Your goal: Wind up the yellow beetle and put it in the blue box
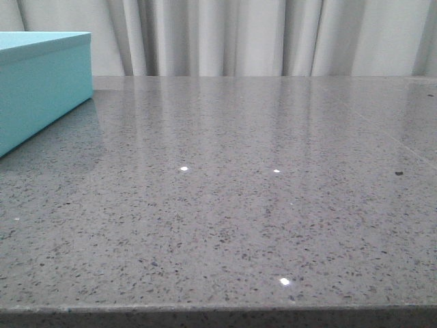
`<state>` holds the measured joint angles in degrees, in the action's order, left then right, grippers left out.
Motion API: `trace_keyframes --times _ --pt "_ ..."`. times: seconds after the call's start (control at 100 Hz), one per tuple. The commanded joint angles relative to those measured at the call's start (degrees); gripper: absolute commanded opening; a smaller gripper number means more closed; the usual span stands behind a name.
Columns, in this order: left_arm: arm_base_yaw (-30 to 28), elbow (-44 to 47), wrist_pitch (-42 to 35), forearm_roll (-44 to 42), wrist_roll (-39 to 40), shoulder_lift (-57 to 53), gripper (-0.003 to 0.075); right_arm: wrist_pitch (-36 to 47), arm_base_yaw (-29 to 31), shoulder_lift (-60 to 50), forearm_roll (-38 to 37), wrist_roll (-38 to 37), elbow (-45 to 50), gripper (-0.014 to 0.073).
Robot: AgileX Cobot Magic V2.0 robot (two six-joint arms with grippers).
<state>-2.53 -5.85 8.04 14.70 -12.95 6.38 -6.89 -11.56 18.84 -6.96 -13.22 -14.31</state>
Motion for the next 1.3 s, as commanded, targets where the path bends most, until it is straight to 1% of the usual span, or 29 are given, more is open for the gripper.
trace_keyframes --times 0.0,0.09,0.22,0.27,0.38,1.29 --pt "1.13 0.59 -9.45 -5.45 5.91 -0.83 -0.0018 4.93 0.02 0.24 -0.6 0.42 -1.64 -0.0059" --pt "1.42 3.45 -12.74 -6.86 6.92 -2.54 -0.0018 4.93 0.02 0.24 -0.6 0.42 -1.64 -0.0059" --pt "1.42 7.24 -12.86 -7.22 7.63 -6.72 -0.0018 4.93 0.02 0.24 -0.6 0.42 -1.64 -0.0059" --pt "1.42 7.04 -8.04 -7.22 7.64 -8.83 -0.0018 4.93 0.02 0.24 -0.6 0.42 -1.64 -0.0059" --pt "1.42 7.04 -6.84 -7.78 7.77 -8.53 -0.0018 4.91 0.02 0.25 -0.6 0.42 -1.64 -0.0059" --pt "1.52 7.04 -7.1 -7.68 7.77 -8.53 -0.0018 4.91 0.02 0.3 -0.6 0.42 -1.64 -0.0059"
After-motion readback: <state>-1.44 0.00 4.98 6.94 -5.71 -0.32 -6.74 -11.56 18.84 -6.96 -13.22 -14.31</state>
